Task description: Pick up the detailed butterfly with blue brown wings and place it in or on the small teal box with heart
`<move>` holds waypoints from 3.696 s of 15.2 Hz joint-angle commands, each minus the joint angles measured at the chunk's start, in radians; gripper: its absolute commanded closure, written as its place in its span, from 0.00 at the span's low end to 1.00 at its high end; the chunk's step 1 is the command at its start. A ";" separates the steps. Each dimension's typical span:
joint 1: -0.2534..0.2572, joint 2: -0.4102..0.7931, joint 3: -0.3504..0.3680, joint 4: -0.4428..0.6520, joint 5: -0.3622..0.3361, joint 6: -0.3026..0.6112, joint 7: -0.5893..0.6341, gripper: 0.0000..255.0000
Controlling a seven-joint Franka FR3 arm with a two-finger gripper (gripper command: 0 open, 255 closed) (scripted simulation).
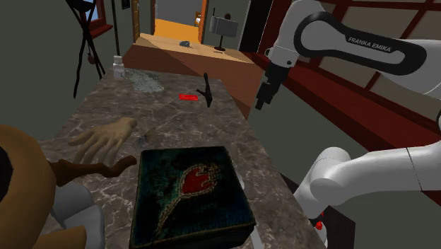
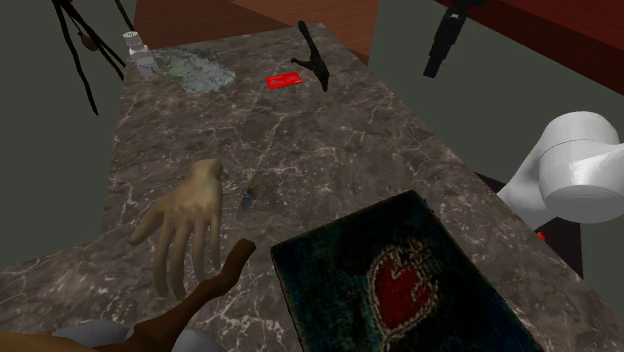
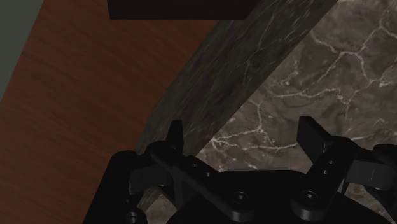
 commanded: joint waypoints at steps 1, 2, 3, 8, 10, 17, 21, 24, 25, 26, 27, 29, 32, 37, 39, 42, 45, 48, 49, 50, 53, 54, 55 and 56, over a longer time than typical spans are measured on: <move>0.000 0.000 0.000 0.000 0.000 0.000 0.000 0.00; -0.004 -0.021 0.030 -0.015 0.018 0.002 0.056 0.00; -0.007 -0.039 0.061 -0.027 0.037 0.004 0.112 0.00; -0.027 -0.092 0.225 -0.056 0.138 0.022 0.395 0.00; -0.036 -0.095 0.293 -0.051 0.176 0.034 0.509 0.00; -0.108 -0.026 0.544 0.040 0.280 0.086 0.906 0.00; -0.189 0.058 0.698 0.140 0.302 0.116 1.133 0.00; -0.275 0.137 0.825 0.236 0.294 0.133 1.307 0.00; -0.309 0.166 0.871 0.272 0.286 0.138 1.366 0.00; -0.347 0.197 0.921 0.310 0.275 0.141 1.425 0.00; -0.389 0.230 0.974 0.350 0.261 0.143 1.486 0.00; -0.488 0.301 1.096 0.436 0.221 0.144 1.611 0.00; -0.714 0.418 1.362 0.582 0.132 0.131 1.808 0.00; -1.301 0.298 1.837 0.889 0.219 0.031 1.947 0.00; -1.286 0.292 1.824 0.855 0.226 0.058 1.941 0.00; -1.273 0.293 1.820 0.808 0.227 0.100 1.939 0.00; -1.265 0.292 1.819 0.769 0.229 0.136 1.937 0.00; -1.265 0.292 1.819 0.769 0.229 0.136 1.937 0.00; -1.265 0.292 1.819 0.769 0.229 0.136 1.937 0.00; -1.265 0.292 1.819 0.769 0.229 0.136 1.937 0.00; -1.265 0.292 1.819 0.769 0.229 0.136 1.937 0.00; -1.265 0.292 1.819 0.769 0.228 0.135 1.937 1.00; -1.266 0.292 1.819 0.770 0.229 0.135 1.937 1.00; -1.265 0.292 1.819 0.770 0.229 0.135 1.937 1.00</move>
